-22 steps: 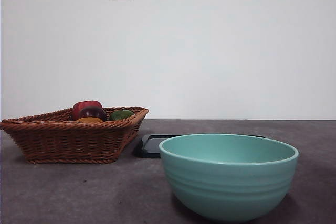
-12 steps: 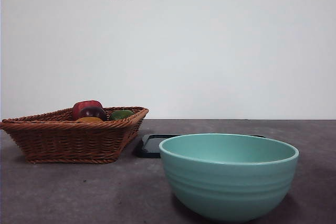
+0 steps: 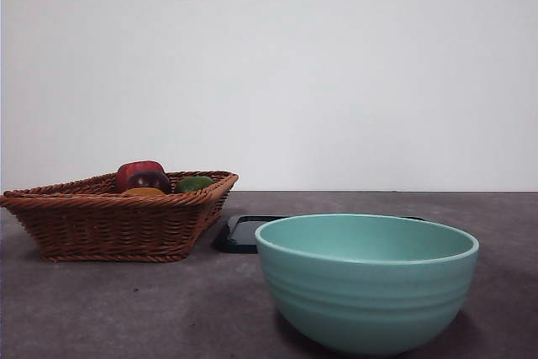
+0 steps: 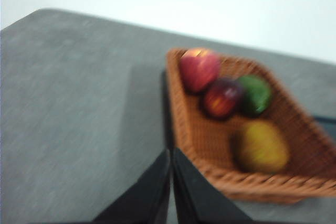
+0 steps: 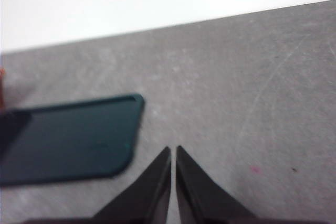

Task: Pick up the wifruite, put it on the bowl, pick up the plate, put it on desk

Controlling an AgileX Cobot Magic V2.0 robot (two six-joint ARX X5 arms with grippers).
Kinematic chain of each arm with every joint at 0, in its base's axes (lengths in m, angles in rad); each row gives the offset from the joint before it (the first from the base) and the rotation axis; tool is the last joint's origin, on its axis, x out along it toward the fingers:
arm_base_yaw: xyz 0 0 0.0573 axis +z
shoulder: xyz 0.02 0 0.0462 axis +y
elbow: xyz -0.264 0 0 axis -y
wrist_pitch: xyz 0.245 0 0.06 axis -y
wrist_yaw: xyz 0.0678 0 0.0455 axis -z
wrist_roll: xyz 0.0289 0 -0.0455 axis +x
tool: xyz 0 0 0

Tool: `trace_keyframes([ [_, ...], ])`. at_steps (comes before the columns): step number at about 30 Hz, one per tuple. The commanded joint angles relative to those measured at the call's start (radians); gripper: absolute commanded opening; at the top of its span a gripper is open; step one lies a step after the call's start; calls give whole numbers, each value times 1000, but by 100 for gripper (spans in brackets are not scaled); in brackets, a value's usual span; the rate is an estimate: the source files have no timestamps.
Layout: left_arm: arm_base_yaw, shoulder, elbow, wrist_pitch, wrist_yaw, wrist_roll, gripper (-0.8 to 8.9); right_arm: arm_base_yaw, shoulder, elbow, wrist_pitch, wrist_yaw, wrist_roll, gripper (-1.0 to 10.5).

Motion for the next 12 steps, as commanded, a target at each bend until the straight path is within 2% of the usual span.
trace_keyframes([
  [1, -19, 0, 45, 16, 1, -47, 12, 16, -2, 48, 13, 0, 118, 5],
  [8, -48, 39, 138, -6, 2, -85, 11, 67, 18, 179, 6, 1, 197, 5],
  [12, -64, 101, 233, -51, 8, -100, 11, 85, 84, 284, -58, -8, 250, 5],
])
